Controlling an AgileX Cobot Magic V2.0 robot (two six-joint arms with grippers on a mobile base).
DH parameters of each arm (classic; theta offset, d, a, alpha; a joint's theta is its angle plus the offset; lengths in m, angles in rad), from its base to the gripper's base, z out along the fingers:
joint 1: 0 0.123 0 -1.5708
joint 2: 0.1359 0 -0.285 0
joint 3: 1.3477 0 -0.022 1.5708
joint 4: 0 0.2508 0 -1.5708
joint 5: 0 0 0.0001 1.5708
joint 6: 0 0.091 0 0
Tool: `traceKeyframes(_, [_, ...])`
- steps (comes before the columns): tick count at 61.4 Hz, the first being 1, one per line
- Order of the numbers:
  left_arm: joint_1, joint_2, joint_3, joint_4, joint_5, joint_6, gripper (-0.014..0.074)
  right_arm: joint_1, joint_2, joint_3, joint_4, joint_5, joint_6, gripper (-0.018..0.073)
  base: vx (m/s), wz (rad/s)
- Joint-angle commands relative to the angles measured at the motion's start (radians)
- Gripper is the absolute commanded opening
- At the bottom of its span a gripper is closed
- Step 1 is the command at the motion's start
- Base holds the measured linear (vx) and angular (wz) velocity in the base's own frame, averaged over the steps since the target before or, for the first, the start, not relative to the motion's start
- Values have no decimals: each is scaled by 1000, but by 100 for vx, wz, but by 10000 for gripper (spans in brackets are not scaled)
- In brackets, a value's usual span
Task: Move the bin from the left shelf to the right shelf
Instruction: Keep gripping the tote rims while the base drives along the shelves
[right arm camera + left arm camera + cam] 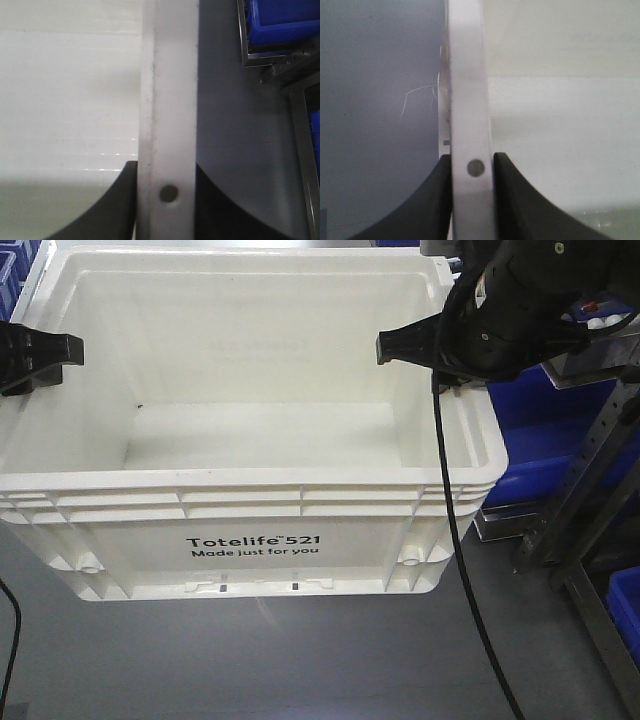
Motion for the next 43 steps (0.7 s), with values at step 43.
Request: traceKeyframes(43, [-7, -45, -45, 4, -120, 16, 92, -9, -51, -37, -118, -46, -7, 10, 16, -1])
